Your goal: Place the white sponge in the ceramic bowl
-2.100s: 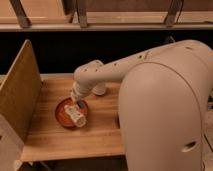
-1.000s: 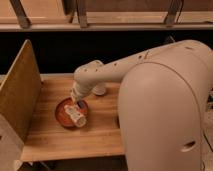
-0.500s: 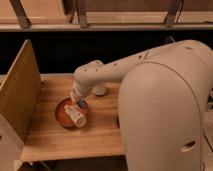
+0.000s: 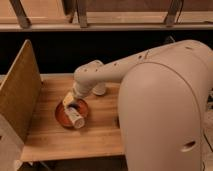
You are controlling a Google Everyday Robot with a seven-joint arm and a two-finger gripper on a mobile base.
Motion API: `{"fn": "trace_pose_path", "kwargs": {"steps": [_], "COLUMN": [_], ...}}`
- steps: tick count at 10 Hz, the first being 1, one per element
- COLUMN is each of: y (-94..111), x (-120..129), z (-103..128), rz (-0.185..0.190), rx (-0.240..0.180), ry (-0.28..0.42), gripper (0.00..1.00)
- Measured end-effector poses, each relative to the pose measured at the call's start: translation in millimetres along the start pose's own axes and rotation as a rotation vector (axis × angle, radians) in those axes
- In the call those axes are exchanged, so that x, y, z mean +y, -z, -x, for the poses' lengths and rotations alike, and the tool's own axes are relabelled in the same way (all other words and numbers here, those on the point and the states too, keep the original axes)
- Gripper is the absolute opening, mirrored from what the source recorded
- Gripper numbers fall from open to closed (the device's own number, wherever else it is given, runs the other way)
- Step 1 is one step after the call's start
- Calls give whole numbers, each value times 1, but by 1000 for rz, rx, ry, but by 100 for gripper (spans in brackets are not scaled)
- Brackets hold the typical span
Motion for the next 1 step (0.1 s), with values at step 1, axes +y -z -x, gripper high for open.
{"fn": "trace_pose_path", "kwargs": {"steps": [1], "y": [0], "x": [0], "z": [0], "rz": [0], "rx": [0], "ry": [0], "gripper": [80]}}
